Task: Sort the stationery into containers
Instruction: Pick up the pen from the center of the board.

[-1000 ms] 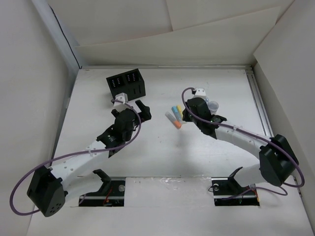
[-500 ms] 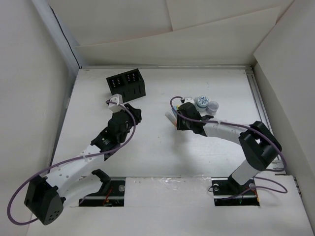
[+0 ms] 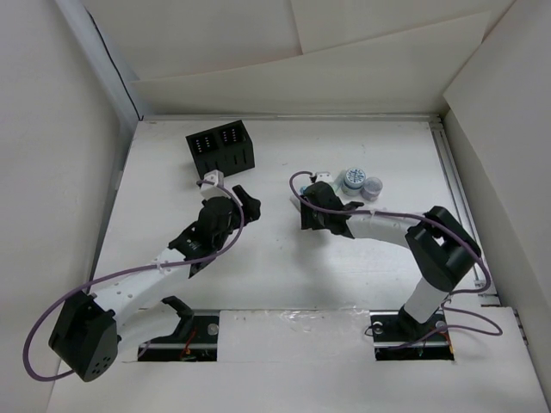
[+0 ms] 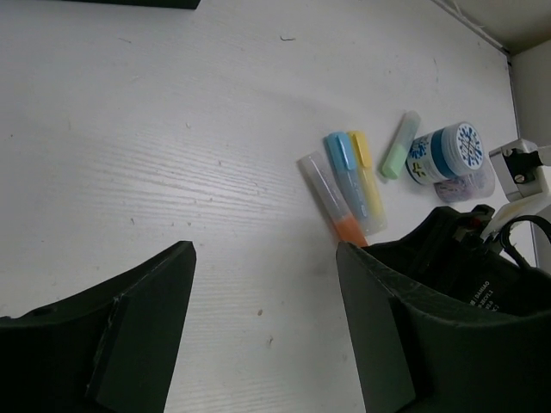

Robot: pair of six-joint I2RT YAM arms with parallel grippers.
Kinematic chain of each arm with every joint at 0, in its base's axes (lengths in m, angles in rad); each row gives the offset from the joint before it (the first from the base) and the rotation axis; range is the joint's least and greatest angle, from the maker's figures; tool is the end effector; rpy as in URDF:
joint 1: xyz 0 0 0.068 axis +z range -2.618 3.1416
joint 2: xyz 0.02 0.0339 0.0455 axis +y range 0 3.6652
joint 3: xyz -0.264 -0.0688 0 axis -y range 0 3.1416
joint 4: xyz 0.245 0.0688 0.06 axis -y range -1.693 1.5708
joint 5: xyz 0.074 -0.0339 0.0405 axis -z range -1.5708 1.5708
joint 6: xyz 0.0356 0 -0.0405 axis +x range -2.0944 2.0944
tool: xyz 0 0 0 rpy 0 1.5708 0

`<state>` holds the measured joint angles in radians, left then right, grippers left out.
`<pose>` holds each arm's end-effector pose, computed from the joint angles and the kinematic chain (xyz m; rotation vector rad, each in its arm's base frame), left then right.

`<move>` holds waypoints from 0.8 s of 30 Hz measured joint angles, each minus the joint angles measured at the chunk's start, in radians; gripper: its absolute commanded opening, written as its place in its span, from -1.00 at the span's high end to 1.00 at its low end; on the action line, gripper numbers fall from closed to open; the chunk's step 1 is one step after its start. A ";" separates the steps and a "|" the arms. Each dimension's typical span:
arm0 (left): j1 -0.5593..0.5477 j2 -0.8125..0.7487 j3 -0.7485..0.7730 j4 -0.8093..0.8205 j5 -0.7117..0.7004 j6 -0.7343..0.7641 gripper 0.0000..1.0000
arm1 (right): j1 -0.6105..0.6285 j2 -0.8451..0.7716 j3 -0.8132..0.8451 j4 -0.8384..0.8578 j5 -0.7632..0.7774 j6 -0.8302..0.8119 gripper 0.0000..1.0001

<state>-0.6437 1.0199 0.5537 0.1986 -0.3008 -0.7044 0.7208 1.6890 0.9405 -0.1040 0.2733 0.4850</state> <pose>0.1917 -0.1307 0.2534 -0.2723 1.8591 -0.6676 0.2638 0.2190 0.1714 -0.1587 2.3898 0.2383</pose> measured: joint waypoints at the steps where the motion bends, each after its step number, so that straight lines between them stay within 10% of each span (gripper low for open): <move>1: 0.000 0.000 -0.002 0.000 0.002 -0.004 -0.31 | 0.000 0.004 0.000 -0.001 0.004 0.002 -0.20; 24: 0.000 0.109 0.031 -0.014 0.031 -0.095 -0.24 | 0.001 0.107 0.081 0.033 0.024 0.008 0.17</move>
<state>-0.6437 1.1290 0.5850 0.1841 -0.2695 -0.7994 0.7216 1.7962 1.0218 -0.0711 0.2970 0.4934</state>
